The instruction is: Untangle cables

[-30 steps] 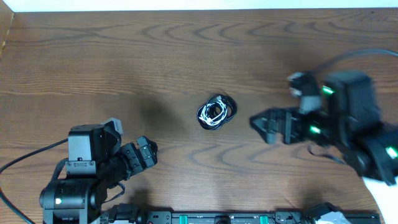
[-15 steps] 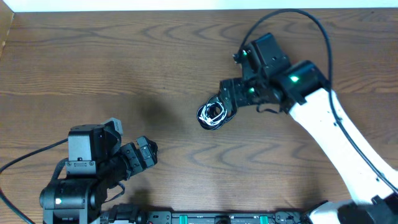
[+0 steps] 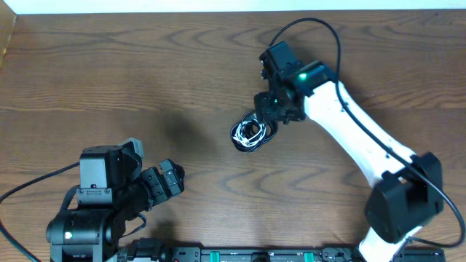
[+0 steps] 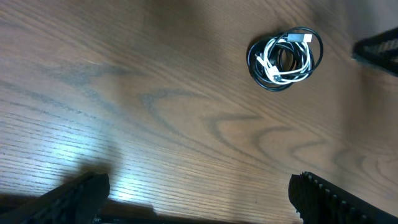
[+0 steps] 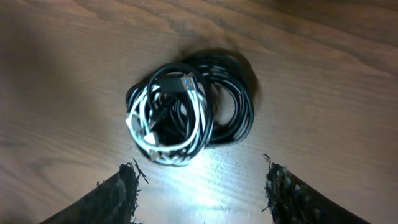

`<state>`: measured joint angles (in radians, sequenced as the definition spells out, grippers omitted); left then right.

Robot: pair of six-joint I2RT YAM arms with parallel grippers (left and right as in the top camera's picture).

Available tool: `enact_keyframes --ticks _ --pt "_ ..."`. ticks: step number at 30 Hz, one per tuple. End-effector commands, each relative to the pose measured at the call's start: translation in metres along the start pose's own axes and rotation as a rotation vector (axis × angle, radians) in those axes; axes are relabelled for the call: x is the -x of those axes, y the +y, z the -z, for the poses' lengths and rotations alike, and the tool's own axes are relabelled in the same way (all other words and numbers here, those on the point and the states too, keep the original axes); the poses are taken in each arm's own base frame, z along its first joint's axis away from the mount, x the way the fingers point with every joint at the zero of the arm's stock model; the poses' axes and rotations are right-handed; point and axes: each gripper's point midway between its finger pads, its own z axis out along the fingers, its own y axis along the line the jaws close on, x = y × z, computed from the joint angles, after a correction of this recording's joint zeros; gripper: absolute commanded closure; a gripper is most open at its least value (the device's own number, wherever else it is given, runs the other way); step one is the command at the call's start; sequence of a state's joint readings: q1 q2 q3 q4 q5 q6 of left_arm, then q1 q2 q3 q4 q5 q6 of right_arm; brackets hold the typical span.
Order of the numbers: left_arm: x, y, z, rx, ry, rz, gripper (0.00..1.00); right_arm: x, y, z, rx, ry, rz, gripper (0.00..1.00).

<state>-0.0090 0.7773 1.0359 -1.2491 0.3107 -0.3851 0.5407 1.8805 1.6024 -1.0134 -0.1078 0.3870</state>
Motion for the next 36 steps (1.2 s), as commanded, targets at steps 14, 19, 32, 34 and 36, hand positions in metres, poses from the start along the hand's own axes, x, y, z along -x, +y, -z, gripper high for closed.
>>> enact_keyframes --ticks 14,19,32,34,36 --pt "0.002 0.002 0.000 0.009 -0.007 -0.014 0.02 0.010 -0.001 -0.053 0.013 0.048 -0.016 0.61" --pt "0.002 0.002 0.000 0.009 -0.007 -0.014 0.02 0.009 -0.005 -0.057 -0.009 0.053 -0.017 0.61" --pt "0.002 0.002 0.000 0.009 -0.007 -0.014 0.02 0.005 -0.008 -0.066 -0.018 0.075 -0.019 0.69" --pt "0.002 0.002 0.000 0.009 -0.007 -0.014 0.02 0.004 -0.010 -0.066 -0.029 0.075 -0.019 0.67" --pt "0.002 0.002 0.000 0.009 -0.007 -0.014 0.02 0.002 -0.012 -0.068 -0.040 0.078 -0.019 0.71"
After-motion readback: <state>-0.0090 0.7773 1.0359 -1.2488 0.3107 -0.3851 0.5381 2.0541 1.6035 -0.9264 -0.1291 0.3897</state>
